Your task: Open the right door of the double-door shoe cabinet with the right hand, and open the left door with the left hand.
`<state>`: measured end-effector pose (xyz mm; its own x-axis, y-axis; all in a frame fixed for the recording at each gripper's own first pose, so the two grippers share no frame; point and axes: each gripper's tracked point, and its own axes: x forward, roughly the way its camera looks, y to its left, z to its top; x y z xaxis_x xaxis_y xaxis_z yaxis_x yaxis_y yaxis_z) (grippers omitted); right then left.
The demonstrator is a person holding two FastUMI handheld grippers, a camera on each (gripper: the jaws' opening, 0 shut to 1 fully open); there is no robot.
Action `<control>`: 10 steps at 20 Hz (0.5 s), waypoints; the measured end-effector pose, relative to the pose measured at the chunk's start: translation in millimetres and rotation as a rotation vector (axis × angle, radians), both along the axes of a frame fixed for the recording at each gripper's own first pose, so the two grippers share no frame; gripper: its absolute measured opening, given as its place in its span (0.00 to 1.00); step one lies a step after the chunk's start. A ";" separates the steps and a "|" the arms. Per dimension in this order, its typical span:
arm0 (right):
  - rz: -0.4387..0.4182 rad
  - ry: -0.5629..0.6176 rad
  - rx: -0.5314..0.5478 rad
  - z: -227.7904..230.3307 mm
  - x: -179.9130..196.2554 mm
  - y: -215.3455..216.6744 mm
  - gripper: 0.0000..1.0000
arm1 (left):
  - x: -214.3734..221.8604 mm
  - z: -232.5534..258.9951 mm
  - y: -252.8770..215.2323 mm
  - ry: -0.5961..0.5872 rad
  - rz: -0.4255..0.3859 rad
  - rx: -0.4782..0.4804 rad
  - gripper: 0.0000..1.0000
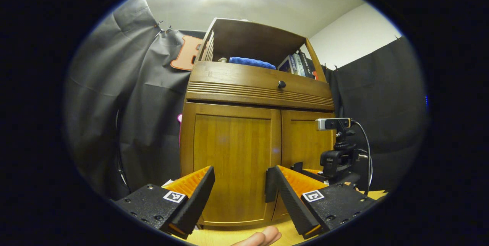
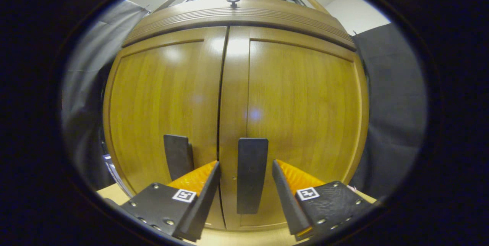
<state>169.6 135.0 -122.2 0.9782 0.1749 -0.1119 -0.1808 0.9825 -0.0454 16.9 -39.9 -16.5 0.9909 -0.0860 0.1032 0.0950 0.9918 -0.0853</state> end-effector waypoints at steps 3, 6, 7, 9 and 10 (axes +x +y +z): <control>0.023 0.003 0.009 -2.4 3.5 3.1 0.68 | 1.0 -1.7 -1.3 0.009 -0.019 -0.008 0.98; 0.023 0.026 0.046 -1.9 -3.4 -11.7 0.42 | 1.5 -4.0 -3.2 0.025 -0.039 -0.020 0.94; 0.039 0.042 0.072 -4.0 -3.6 -8.6 0.28 | 0.9 -5.3 -2.4 0.028 -0.034 -0.020 0.94; 0.056 0.058 0.084 -4.5 -5.4 -8.4 0.24 | 0.3 -5.5 -0.5 0.031 -0.025 -0.023 0.94; 0.062 0.052 0.060 -3.5 -7.1 -9.6 0.28 | 0.1 -4.2 0.1 0.030 -0.022 -0.023 0.94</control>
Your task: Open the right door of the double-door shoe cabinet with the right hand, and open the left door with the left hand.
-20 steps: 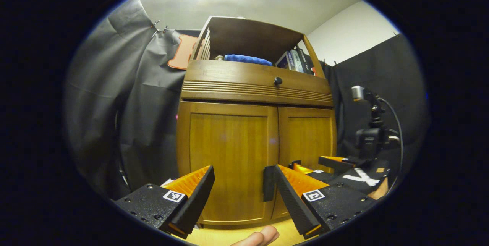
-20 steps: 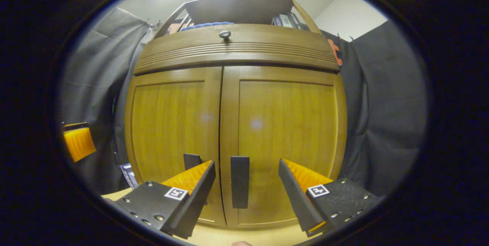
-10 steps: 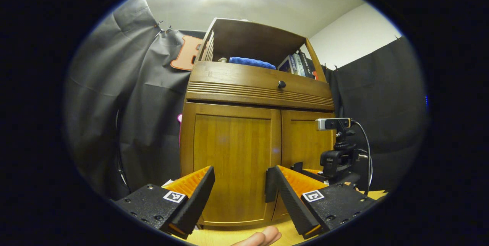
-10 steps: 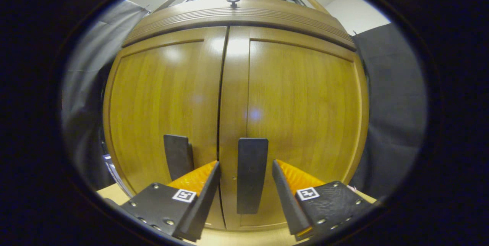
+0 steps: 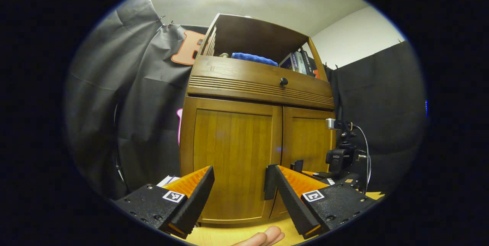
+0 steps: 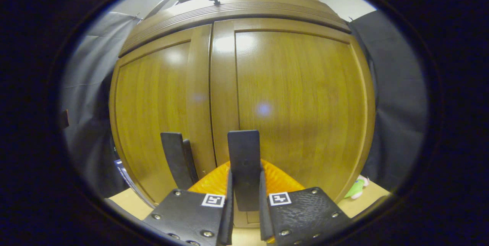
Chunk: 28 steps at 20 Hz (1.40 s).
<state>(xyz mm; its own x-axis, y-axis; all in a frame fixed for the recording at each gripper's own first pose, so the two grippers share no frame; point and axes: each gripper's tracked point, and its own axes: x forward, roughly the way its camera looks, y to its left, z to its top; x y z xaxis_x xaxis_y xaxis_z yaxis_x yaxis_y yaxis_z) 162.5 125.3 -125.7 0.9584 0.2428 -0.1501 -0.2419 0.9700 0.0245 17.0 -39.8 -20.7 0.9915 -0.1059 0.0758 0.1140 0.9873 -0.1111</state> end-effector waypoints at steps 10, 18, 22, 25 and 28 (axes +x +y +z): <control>0.050 0.009 0.000 7.0 -46.3 -22.5 0.28 | 6.9 -3.0 19.5 0.006 0.040 -0.008 0.94; 0.006 0.019 0.003 17.3 -94.9 -67.2 0.28 | 4.9 -10.8 18.1 0.034 0.018 0.017 0.94; -0.024 0.014 -0.023 22.9 -112.7 -92.6 0.27 | 3.8 -6.2 31.9 0.018 0.057 0.008 0.94; -0.055 0.014 -0.051 25.9 -124.3 -112.5 0.27 | 2.8 -3.7 31.2 0.010 0.051 0.001 0.96; -0.092 0.001 -0.072 31.3 -134.9 -134.2 0.27 | 0.3 -4.5 25.7 0.014 0.028 -0.002 0.94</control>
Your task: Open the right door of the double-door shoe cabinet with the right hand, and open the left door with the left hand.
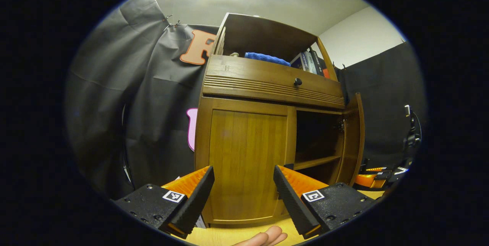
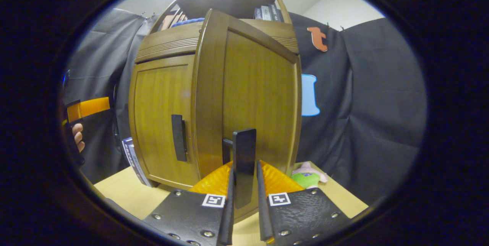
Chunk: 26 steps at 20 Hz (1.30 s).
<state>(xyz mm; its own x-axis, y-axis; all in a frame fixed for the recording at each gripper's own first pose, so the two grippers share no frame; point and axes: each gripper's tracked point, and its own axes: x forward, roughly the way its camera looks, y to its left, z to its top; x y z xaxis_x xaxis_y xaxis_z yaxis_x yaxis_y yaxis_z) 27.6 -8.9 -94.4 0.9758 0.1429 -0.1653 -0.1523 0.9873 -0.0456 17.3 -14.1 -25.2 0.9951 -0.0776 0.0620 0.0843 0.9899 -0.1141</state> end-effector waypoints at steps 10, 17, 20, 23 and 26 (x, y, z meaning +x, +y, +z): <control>-0.193 -0.087 -0.035 31.3 -23.2 -88.6 0.27 | -1.4 -2.8 -13.3 0.001 -0.029 0.003 0.96; -0.194 -0.101 -0.001 31.2 -15.3 -124.9 0.01 | -0.5 -5.6 -20.5 0.001 -0.036 0.019 0.96; -0.146 -0.092 0.010 30.5 -11.2 -139.7 0.01 | 0.7 -7.5 -23.6 0.005 -0.037 0.023 0.96; -0.086 -0.074 0.038 29.6 -7.3 -158.0 0.01 | 2.9 -9.5 -28.1 0.006 -0.042 0.026 0.96; -0.030 -0.066 0.037 28.0 -0.7 -171.5 0.01 | 4.2 -10.3 -33.3 0.006 -0.047 0.031 0.94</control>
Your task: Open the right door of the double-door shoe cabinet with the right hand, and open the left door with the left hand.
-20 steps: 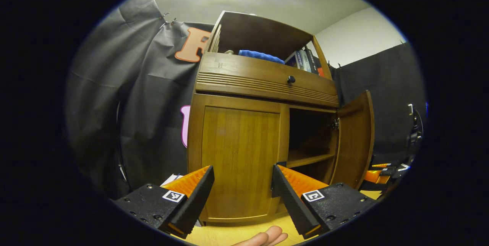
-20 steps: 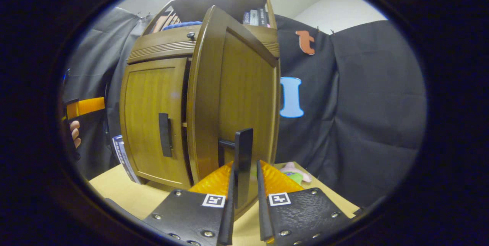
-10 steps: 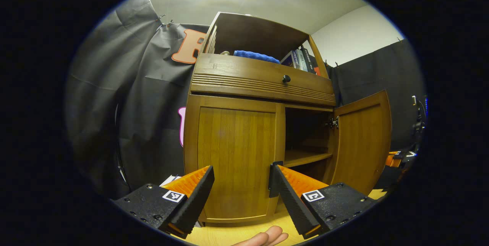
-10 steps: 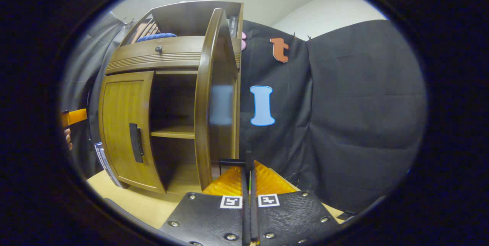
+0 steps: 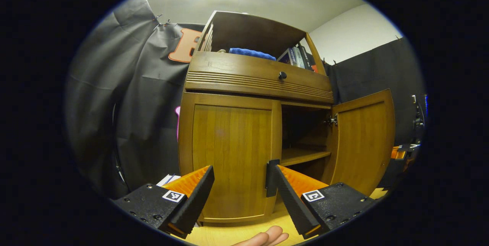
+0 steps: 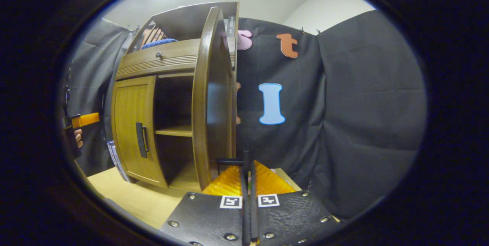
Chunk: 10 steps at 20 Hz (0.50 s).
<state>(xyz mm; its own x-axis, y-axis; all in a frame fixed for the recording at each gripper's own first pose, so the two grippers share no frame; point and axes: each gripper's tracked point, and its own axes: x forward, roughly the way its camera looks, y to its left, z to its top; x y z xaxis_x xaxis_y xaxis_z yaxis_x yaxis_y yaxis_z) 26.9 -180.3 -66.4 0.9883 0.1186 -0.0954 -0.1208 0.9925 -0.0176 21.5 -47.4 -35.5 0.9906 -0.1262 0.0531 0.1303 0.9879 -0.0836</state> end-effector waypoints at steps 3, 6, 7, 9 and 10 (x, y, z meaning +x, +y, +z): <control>0.036 -0.003 0.010 -0.1 5.0 -9.7 0.01 | 3.2 -2.9 -4.6 0.003 -0.004 -0.004 0.96; 0.055 -0.006 0.029 -0.8 8.1 -16.8 0.01 | 8.1 -8.1 -8.2 0.019 -0.005 -0.018 0.96; 0.054 -0.003 0.033 -1.3 8.9 -16.6 0.01 | 11.4 -10.5 -10.0 0.026 -0.004 -0.025 0.96; 0.049 -0.002 0.011 -2.0 7.0 -14.0 0.01 | 17.5 -11.9 -11.0 0.026 -0.001 -0.043 0.96; 0.048 -0.003 0.001 -1.5 6.0 -11.7 0.01 | 20.8 -12.4 -11.5 0.027 0.001 -0.049 0.96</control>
